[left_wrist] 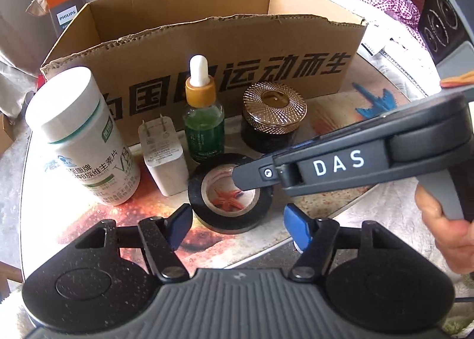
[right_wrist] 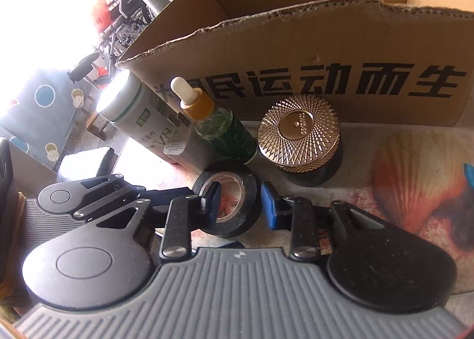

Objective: Organize rigid objects
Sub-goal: 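Grasp the black electrical tape roll on the table with the right gripper, then carry the tape roll into the cardboard box and open the right gripper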

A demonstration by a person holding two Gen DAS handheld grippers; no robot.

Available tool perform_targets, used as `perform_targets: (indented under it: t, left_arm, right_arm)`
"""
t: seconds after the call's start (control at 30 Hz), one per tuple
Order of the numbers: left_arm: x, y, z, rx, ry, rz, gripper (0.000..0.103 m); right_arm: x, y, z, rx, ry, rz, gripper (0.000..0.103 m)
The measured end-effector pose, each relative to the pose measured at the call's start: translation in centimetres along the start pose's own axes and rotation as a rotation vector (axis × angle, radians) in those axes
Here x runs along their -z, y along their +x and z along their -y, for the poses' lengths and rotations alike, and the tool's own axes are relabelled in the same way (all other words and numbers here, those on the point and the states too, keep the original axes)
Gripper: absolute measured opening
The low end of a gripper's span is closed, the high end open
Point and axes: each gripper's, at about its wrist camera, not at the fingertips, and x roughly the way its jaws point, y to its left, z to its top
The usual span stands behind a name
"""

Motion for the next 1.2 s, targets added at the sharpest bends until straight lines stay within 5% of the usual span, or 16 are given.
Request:
perform_targets:
  t: [0.4,0.67,1.2]
  left_arm:
    - [0.6,-0.6,3.1,0.106,0.048,0.004,0.069]
    - [0.5,0.0,4.1,0.037,0.089,0.008,0.069]
    - [-0.1,1.2,4.2,0.026,0.086,0.011,0.069]
  right_arm:
    - [2.1,-3.2,1.7,0.040,0.056,-0.002,0.026]
    - [2.2,-3.5,1.6,0.068,0.024,0.027,0.027]
    - [1.8,-1.5,0.4,0.115,-0.061,0.006,0.024]
